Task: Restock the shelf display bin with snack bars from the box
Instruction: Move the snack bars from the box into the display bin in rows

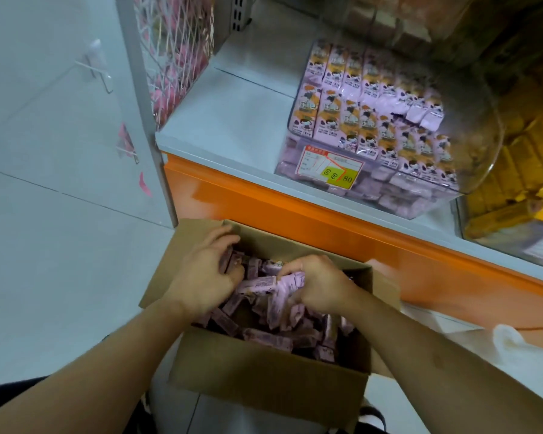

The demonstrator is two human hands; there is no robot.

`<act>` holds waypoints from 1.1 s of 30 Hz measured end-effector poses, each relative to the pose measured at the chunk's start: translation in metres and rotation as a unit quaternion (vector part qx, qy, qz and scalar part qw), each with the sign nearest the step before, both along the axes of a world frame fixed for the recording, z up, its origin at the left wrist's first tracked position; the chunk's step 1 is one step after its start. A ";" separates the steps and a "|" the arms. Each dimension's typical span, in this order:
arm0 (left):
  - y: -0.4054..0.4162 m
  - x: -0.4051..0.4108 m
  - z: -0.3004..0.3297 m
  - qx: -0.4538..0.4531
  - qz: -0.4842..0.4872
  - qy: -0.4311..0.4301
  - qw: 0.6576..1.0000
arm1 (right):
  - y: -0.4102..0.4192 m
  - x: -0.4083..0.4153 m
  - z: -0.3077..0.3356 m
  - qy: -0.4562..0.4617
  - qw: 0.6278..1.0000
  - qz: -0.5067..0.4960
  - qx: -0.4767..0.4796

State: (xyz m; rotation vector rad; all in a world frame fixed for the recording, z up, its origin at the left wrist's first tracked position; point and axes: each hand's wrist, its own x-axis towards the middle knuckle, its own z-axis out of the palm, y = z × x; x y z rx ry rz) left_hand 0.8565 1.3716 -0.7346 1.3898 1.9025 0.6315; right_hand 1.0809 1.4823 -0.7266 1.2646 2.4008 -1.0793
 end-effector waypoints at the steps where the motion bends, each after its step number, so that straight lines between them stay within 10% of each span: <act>1: 0.006 0.003 0.017 -0.020 -0.041 -0.034 0.998 | 0.002 0.000 0.016 0.007 1.000 -0.009 -0.004; 8: 0.029 0.031 0.141 -0.121 -0.210 -0.026 0.970 | -0.003 0.008 0.169 0.142 0.987 -0.062 -0.036; 20: -0.025 0.042 0.306 0.015 -0.152 -0.344 0.927 | -0.070 0.046 0.302 0.458 0.868 -0.190 0.011; 25: -0.035 0.047 0.302 -0.008 -0.047 -0.496 0.867 | -0.076 0.037 0.298 0.467 0.862 -0.195 -0.018; 33: -0.019 0.039 0.293 0.030 -0.006 -0.471 0.882 | -0.065 0.038 0.291 0.365 0.899 -0.208 0.122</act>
